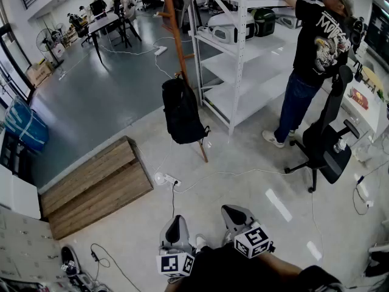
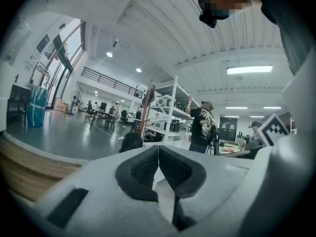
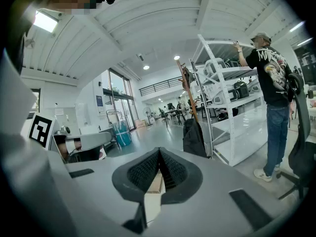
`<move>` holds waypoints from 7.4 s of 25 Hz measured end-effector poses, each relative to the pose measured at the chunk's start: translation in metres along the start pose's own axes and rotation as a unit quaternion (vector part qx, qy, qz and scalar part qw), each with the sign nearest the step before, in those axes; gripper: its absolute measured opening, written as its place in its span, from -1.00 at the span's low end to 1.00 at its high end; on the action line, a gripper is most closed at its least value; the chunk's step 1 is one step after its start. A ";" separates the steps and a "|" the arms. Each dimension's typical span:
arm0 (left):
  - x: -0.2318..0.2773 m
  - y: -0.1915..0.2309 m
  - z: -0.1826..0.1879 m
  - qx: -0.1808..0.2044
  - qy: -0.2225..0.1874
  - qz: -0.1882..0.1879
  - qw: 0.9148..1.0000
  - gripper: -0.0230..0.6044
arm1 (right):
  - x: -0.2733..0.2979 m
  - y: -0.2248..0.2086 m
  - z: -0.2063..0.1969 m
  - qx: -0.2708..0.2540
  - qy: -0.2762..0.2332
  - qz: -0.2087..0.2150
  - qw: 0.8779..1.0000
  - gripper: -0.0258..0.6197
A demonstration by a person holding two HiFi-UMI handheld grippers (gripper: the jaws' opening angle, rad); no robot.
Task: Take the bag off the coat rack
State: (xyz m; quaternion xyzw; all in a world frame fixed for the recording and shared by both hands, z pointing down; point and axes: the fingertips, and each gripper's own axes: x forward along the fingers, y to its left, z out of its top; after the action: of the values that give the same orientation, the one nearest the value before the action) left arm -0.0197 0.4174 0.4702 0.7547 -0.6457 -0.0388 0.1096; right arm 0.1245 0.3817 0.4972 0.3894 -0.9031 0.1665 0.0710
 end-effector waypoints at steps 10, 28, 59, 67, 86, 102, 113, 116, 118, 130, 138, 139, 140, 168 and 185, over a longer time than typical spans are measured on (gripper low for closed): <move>-0.002 0.001 -0.002 -0.004 -0.001 -0.003 1.000 -0.87 | 0.000 0.005 -0.001 -0.003 0.001 0.001 1.000 -0.88; -0.017 0.039 -0.003 -0.015 0.004 -0.003 1.000 -0.87 | 0.017 0.034 -0.004 0.008 -0.006 -0.010 1.000 -0.88; 0.024 0.149 0.005 -0.018 -0.002 0.008 1.000 -0.87 | 0.133 0.064 0.003 0.011 -0.012 -0.010 1.000 -0.88; 0.103 0.161 0.014 -0.015 0.002 0.019 1.000 -0.87 | 0.192 0.014 0.030 0.017 -0.007 0.001 1.000 -0.88; 0.316 0.146 0.050 0.005 0.009 0.034 0.999 -0.87 | 0.310 -0.154 0.125 0.024 -0.019 0.021 0.999 -0.88; 0.403 0.173 0.050 0.003 0.024 0.025 0.999 -0.87 | 0.366 -0.208 0.147 0.039 -0.023 -0.007 0.999 -0.88; 0.504 0.233 0.065 -0.005 0.030 -0.017 0.999 -0.87 | 0.444 -0.232 0.173 0.038 -0.022 -0.044 0.998 -0.88; 0.532 0.245 0.072 -0.003 0.035 -0.033 0.999 -0.87 | 0.464 -0.242 0.181 0.041 -0.025 -0.063 0.997 -0.88; 0.547 0.252 0.075 0.001 0.036 -0.048 0.998 -0.87 | 0.475 -0.247 0.185 0.042 -0.026 -0.078 0.996 -0.88; 0.622 0.290 0.056 0.056 0.103 -0.134 0.984 -0.87 | 0.529 -0.268 0.185 0.041 -0.004 -0.121 0.992 -0.88; 0.665 0.289 0.024 0.134 0.178 -0.261 0.939 -0.87 | 0.556 -0.285 0.174 0.046 0.013 -0.152 0.987 -0.88; 0.669 0.287 0.019 0.142 0.189 -0.278 0.931 -0.87 | 0.559 -0.286 0.172 0.046 0.018 -0.155 0.987 -0.88; 0.673 0.286 0.014 0.151 0.200 -0.294 0.922 -0.87 | 0.562 -0.288 0.170 0.046 0.023 -0.157 0.986 -0.88; 0.782 0.308 -0.042 0.344 0.293 -0.393 0.801 -0.25 | 0.620 -0.342 0.130 0.044 0.139 -0.169 0.975 -0.44; 0.813 0.307 -0.074 0.365 0.328 -0.416 0.765 -0.27 | 0.630 -0.359 0.103 0.050 0.184 -0.165 0.968 -0.34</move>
State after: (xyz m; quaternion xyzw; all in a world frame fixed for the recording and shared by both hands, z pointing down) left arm -0.1687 -0.4170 0.6755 0.8993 -0.1584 0.4077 0.0036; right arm -0.0473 -0.3136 0.6514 0.4988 -0.7882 0.2661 0.2433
